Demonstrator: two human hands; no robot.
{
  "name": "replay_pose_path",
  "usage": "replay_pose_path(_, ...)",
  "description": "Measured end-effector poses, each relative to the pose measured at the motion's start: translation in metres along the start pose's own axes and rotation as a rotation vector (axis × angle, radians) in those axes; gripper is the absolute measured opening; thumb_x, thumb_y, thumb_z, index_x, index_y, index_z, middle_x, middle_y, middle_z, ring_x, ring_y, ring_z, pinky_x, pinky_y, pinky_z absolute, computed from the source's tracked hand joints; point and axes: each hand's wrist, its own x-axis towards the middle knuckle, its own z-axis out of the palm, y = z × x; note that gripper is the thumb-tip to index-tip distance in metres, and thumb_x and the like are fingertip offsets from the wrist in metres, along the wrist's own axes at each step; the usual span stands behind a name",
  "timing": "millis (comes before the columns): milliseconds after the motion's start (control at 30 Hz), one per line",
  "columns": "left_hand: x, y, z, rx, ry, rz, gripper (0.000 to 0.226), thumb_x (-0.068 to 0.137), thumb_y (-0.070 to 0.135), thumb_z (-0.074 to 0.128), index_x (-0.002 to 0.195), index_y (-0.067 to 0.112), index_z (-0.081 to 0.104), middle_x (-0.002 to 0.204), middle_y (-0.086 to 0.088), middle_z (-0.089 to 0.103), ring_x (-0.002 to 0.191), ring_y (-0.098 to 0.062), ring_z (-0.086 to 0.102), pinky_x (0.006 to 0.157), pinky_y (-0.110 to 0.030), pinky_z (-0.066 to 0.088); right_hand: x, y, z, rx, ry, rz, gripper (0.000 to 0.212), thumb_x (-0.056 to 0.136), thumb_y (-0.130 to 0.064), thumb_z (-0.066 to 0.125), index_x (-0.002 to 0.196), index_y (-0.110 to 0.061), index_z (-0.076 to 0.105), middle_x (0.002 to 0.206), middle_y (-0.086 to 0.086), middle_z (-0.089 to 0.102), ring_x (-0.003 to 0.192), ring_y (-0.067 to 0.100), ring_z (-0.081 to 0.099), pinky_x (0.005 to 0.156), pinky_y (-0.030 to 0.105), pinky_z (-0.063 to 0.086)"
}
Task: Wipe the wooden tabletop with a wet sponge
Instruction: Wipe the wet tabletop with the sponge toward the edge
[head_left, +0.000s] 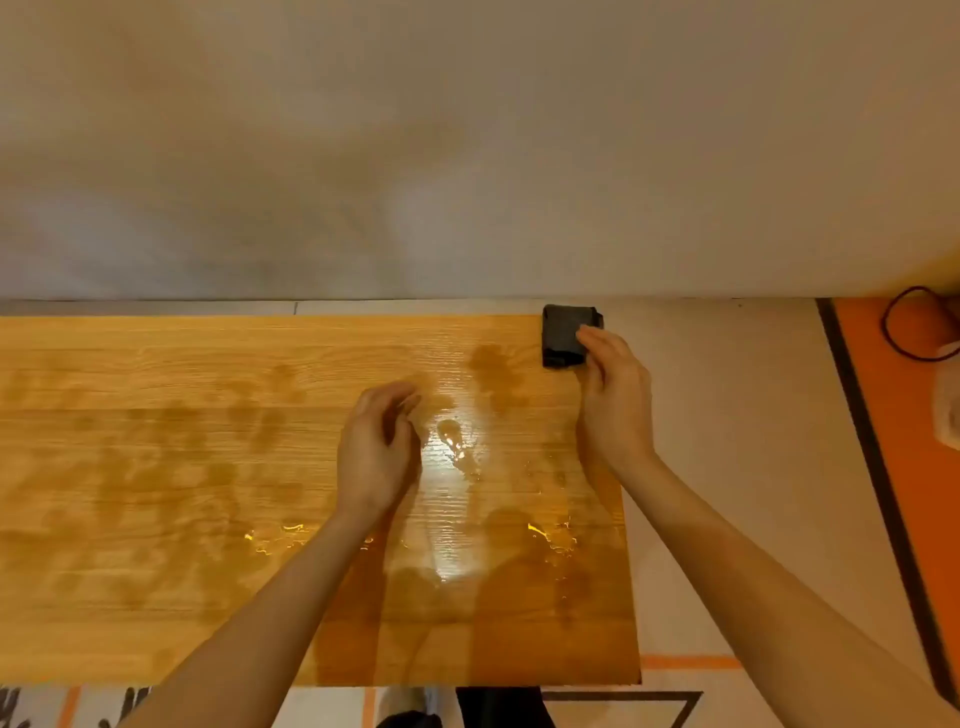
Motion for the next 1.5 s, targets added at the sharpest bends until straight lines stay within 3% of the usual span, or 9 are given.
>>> replay_pose_path(100,0.009,-0.013,-0.002,0.229,-0.018,0.068,0.038,0.100,0.011,0.056,0.138,0.016,0.060,0.147,0.004,0.053,0.136,-0.012,0.046,0.113,-0.030,0.037,0.027,0.009,0.019,-0.173,-0.074,-0.049,0.038,0.102,-0.008,0.037,0.139,-0.005,0.045,0.151,0.008,0.038,0.146,0.021,0.021,0.122,0.034,0.014)
replay_pose_path(200,0.013,-0.025,-0.005,0.310,-0.049,0.053,0.047,0.103,0.020,0.053,0.149,0.019,0.047,0.159,0.007,0.039,0.149,-0.013,0.031,0.121,-0.040,0.029,0.044,0.022,0.037,-0.353,-0.165,-0.116,0.049,0.102,-0.031,0.041,0.146,-0.010,0.034,0.158,0.004,0.025,0.149,0.022,0.007,0.122,0.035,-0.001)
replay_pose_path(267,0.014,-0.036,-0.006,0.333,-0.046,0.050,0.050,0.105,0.024,0.049,0.154,0.019,0.040,0.162,0.008,0.033,0.151,-0.009,0.025,0.124,-0.043,0.026,0.051,0.032,0.043,-0.400,-0.178,-0.145,0.057,0.100,-0.037,0.045,0.149,-0.013,0.028,0.159,0.002,0.021,0.149,0.020,0.006,0.122,0.034,0.001)
replay_pose_path(433,0.013,-0.053,0.000,0.428,-0.055,0.147,0.054,0.106,0.033,0.035,0.158,0.017,0.031,0.166,0.006,0.026,0.155,-0.009,0.018,0.127,-0.036,0.016,0.037,0.050,0.045,-0.404,-0.184,-0.174,0.052,0.102,-0.020,0.044,0.150,-0.013,0.025,0.159,0.002,0.021,0.149,0.018,0.006,0.121,0.042,0.021)
replay_pose_path(667,0.015,-0.058,0.001,0.474,-0.038,0.153,0.055,0.105,0.033,0.033,0.158,0.019,0.029,0.166,0.006,0.025,0.155,-0.010,0.017,0.127,-0.038,0.016,-0.038,0.073,0.031,-0.392,-0.195,-0.214,0.057,0.097,-0.020,0.051,0.149,-0.011,0.029,0.159,0.007,0.020,0.149,0.024,0.006,0.113,0.048,0.034)
replay_pose_path(900,0.014,-0.055,-0.001,0.464,-0.031,0.131,0.056,0.104,0.031,0.037,0.158,0.021,0.030,0.166,0.010,0.025,0.155,-0.009,0.017,0.127,-0.032,0.013,0.064,0.046,0.057,-0.421,-0.178,-0.099,0.051,0.101,-0.009,0.041,0.149,-0.012,0.026,0.160,0.009,0.013,0.149,0.030,0.000,0.120,0.051,0.016)
replay_pose_path(1133,0.013,-0.056,0.000,0.474,-0.038,0.122,0.057,0.103,0.029,0.038,0.158,0.018,0.031,0.166,0.008,0.024,0.155,-0.010,0.016,0.128,-0.033,0.012,-0.046,0.058,0.029,-0.288,-0.259,-0.175,0.048,0.101,-0.035,0.034,0.148,-0.024,0.025,0.159,-0.003,0.016,0.150,0.017,0.003,0.121,0.045,0.015)
replay_pose_path(1300,0.015,-0.057,-0.001,0.483,-0.038,0.142,0.056,0.103,0.027,0.037,0.157,0.014,0.032,0.166,0.004,0.025,0.155,-0.011,0.016,0.127,-0.037,0.015,0.027,0.040,0.060,-0.423,-0.224,-0.198,0.046,0.100,-0.013,0.045,0.145,-0.011,0.037,0.156,0.010,0.026,0.147,0.035,0.012,0.118,0.056,0.020)
replay_pose_path(1500,0.013,-0.059,0.000,0.477,-0.034,0.196,0.056,0.103,0.023,0.040,0.156,0.009,0.033,0.165,-0.002,0.028,0.155,-0.017,0.020,0.126,-0.044,0.019,0.027,0.034,0.079,-0.480,-0.169,-0.180,0.046,0.103,-0.016,0.035,0.148,-0.010,0.030,0.158,0.012,0.020,0.147,0.035,0.008,0.120,0.054,0.015)
